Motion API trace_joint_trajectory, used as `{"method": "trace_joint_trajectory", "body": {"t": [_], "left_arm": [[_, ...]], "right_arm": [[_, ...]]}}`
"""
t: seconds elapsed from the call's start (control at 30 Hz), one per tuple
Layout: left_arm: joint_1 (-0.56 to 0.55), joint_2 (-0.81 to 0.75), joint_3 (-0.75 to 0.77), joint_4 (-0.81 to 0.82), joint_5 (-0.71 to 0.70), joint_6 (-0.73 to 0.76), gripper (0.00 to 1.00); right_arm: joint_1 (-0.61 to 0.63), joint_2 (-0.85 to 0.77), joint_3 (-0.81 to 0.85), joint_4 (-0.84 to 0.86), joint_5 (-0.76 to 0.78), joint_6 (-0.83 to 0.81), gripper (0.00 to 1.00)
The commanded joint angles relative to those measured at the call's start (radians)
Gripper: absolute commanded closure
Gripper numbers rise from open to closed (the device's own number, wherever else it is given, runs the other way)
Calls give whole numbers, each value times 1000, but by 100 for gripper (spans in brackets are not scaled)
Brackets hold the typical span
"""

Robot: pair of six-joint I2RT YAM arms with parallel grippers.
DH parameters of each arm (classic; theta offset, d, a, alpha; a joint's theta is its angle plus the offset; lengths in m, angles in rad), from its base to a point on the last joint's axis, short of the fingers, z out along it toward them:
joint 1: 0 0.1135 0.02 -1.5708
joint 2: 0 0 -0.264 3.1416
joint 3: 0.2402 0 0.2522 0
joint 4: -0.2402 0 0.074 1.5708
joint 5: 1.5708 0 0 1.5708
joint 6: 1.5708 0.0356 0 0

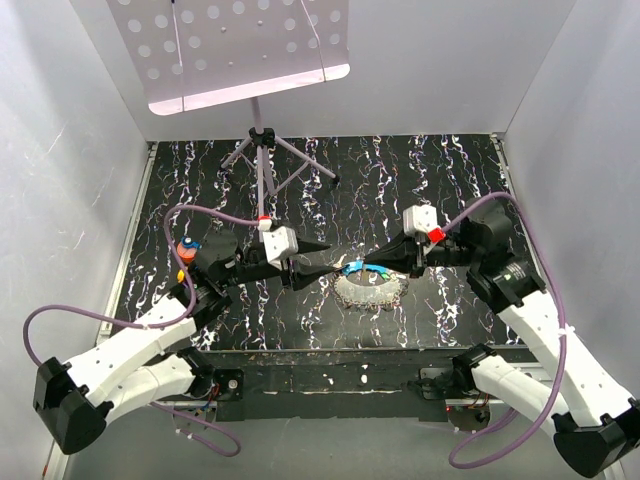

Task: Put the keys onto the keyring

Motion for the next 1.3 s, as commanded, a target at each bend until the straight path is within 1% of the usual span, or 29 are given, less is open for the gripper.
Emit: {"method": "trace_joint_trajectory", "body": {"t": [0.0,0.03,0.17,0.23,0.4,0.47,0.6,1.1,1.27], "left_arm": [[7,9,-70,382,19,-80,60],[7,18,-68,395,29,-92,64],[7,64,-65,483,71,-152,67],[9,84,-62,501,85,-167,69],[9,112,-62,538,111,-197,72],[9,120,-64,549,109,-201,75],[9,140,-53,570,114,-210,76],[9,156,-45,589,97,-223,76],[9,166,-42,606,111,-237,80]], "right_arm": [[4,-48,-80,317,19,104,99],[4,-47,-87,329,19,113,99],[4,-45,-124,412,21,160,99],[5,-44,-138,450,13,171,99],[5,-40,-140,477,18,197,99],[5,-37,-138,487,16,207,99],[11,-30,-143,504,8,228,99],[17,-7,-140,543,1,273,99],[21,-4,-138,543,-2,273,99]]}}
